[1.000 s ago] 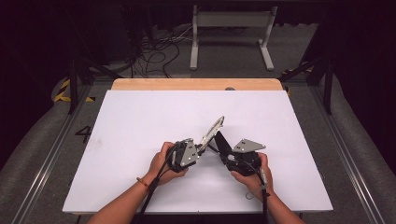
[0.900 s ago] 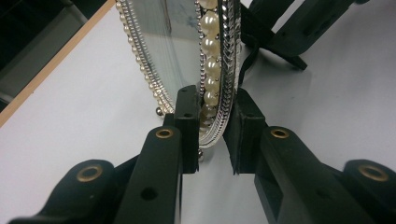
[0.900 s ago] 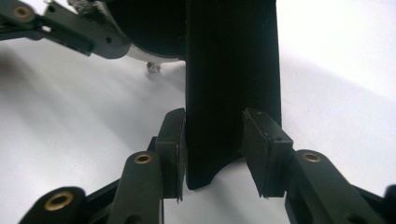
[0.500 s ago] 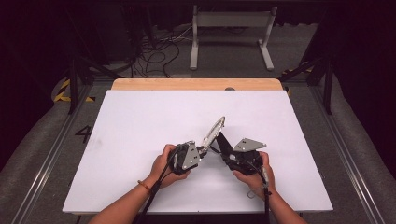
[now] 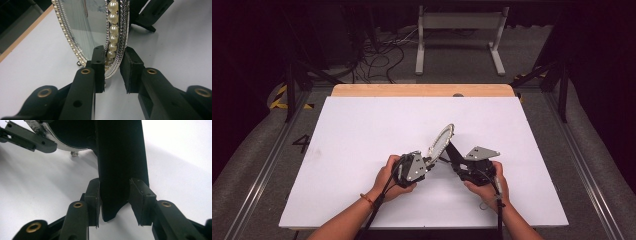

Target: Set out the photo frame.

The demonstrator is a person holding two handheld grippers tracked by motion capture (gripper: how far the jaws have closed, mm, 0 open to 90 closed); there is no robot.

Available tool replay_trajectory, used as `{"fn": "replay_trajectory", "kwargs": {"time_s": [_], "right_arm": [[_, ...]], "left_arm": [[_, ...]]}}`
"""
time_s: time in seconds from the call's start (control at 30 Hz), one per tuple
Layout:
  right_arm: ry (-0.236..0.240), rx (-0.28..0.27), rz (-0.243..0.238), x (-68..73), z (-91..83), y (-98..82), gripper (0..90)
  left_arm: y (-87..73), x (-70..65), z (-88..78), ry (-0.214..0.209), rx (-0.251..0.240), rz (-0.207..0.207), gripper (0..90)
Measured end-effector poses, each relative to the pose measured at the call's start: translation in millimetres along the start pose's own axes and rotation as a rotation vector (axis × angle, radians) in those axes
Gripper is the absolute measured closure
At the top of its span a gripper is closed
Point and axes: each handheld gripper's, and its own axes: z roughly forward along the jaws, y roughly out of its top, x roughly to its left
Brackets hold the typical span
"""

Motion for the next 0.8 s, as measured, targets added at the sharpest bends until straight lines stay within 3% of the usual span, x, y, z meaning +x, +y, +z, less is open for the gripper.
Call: {"fn": "replay_trajectory", "kwargs": {"time_s": [0.2,0.27,0.4,0.47,0.5,0.63,0.67,0.73,0.8], "right_arm": [[-0.001,-0.047,-0.006,0.4,-15.6,3.7,62.4],[0.036,-0.102,-0.024,2.2,-28.1,5.5,71.8],[0.084,-0.14,-0.06,10.0,-35.9,11.2,84.5],[0.098,-0.139,-0.067,12.4,-35.8,11.9,86.4],[0.12,-0.128,-0.079,16.6,-32.0,11.4,89.1],[0.121,-0.091,-0.082,18.5,-22.2,7.9,89.5],[0.12,-0.081,-0.078,17.7,-18.9,6.3,89.5],[0.113,-0.054,-0.068,13.8,-10.1,1.5,89.5],[0.1,-0.042,-0.066,11.7,-7.3,-0.2,89.5]], "left_arm": [[-1.3,3.3,-16.9,-0.036,-0.019,-0.021,71.4],[-6.2,6.4,-28.1,-0.057,-0.012,-0.038,71.2],[-18.2,15.2,-38.1,-0.061,-0.006,-0.075,71.7],[-21.7,19.6,-39.8,-0.056,-0.001,-0.089,71.9],[-25.8,27.0,-40.6,-0.053,0.001,-0.125,72.1],[-30.0,34.3,-39.1,-0.054,0.015,-0.146,75.7],[-31.7,36.1,-38.8,-0.072,0.015,-0.157,77.4],[-32.2,36.0,-37.6,-0.071,0.048,-0.12,83.5],[-31.8,35.9,-37.5,-0.073,0.039,-0.123,87.6]]}}
